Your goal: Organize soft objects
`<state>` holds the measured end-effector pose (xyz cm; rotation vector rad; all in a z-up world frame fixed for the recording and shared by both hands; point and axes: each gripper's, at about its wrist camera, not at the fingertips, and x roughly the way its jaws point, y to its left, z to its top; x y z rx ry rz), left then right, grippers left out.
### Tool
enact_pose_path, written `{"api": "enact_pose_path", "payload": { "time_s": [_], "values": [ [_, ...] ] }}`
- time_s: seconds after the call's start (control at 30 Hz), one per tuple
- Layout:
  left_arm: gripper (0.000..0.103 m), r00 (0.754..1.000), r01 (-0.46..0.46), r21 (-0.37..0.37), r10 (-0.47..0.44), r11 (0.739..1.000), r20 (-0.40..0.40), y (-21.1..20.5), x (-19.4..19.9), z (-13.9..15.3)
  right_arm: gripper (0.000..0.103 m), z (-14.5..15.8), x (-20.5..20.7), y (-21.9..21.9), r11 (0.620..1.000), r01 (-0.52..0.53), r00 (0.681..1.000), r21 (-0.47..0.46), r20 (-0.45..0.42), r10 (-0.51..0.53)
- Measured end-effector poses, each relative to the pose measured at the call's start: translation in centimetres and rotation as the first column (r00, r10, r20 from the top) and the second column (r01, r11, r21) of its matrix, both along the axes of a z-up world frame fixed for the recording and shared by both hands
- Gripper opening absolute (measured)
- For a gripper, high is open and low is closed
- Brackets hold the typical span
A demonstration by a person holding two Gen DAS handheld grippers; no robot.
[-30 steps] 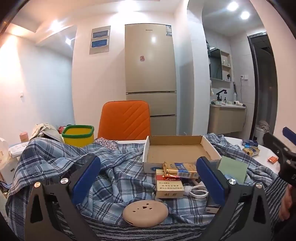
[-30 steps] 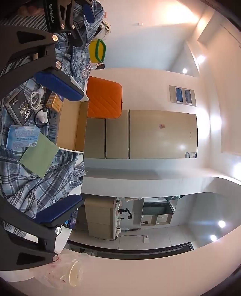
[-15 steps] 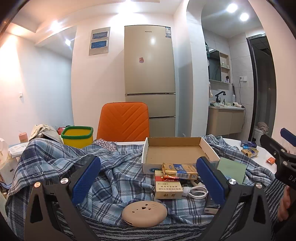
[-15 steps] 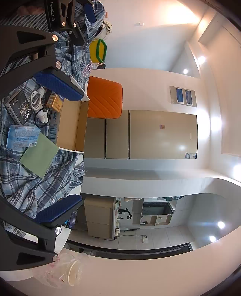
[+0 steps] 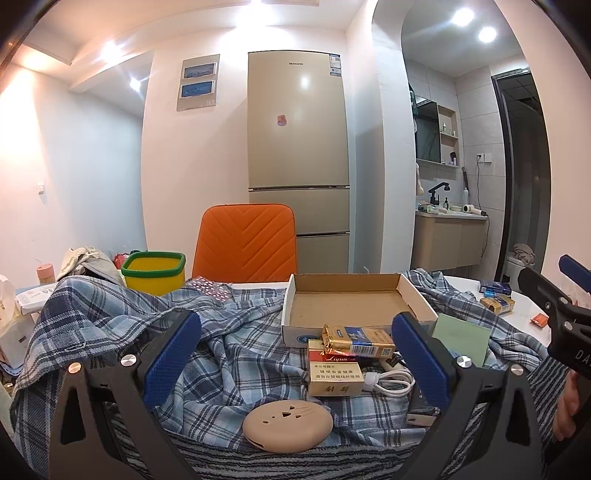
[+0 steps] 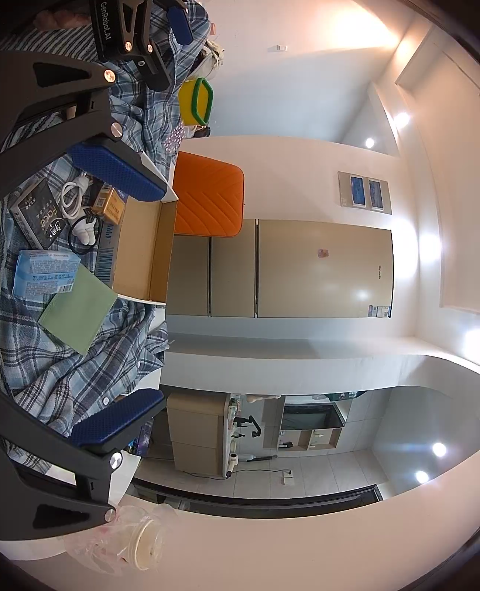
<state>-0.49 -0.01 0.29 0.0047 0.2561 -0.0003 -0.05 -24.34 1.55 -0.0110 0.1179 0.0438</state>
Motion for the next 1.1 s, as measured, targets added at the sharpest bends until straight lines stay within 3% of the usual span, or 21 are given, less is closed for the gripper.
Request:
{"api": "enact_pose_path", "payload": {
  "time_s": [1.1],
  "values": [
    [0.103,1.0,-0.001,0.007,0.001,1.0,0.012,0.24,-0.05,-0.03,0.103,-0.18,0.14,0.0,1.0,-0.001,1.0,-0.004,-0.001,0.001]
  ]
}}
